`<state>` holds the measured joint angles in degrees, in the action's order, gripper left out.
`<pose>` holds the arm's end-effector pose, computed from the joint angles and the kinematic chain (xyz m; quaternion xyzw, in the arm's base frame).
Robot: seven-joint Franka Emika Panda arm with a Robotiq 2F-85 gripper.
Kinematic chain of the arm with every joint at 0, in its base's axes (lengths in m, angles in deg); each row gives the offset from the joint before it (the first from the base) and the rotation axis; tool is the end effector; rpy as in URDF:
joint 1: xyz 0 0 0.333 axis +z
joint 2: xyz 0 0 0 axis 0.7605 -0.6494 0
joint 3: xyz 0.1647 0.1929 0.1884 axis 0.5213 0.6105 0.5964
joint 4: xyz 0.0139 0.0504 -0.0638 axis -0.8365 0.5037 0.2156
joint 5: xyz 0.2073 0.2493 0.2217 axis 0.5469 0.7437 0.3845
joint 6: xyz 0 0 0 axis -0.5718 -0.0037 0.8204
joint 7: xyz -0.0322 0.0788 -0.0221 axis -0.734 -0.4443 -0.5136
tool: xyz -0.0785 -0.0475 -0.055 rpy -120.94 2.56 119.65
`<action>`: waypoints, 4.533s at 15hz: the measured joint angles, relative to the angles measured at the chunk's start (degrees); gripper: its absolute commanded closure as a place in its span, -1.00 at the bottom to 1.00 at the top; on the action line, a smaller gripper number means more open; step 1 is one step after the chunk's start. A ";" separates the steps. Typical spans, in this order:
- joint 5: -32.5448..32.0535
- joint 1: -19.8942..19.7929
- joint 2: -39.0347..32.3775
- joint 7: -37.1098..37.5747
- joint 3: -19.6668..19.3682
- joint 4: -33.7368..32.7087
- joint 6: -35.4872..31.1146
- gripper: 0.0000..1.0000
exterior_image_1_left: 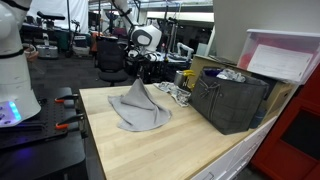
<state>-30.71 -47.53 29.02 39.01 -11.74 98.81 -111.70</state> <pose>0.6022 0.0656 0.2467 -0.9512 0.2791 0.0697 0.1119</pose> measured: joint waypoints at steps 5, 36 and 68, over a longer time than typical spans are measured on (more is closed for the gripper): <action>4.58 1.57 -5.14 -0.65 2.91 -10.17 6.49 0.98; -5.83 -9.72 -13.99 -14.32 -7.16 -9.28 3.17 -1.00; -4.05 -6.46 -25.12 -12.00 -5.94 -21.72 0.33 1.00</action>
<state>-34.76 -53.99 3.90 27.02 -17.68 77.09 -111.38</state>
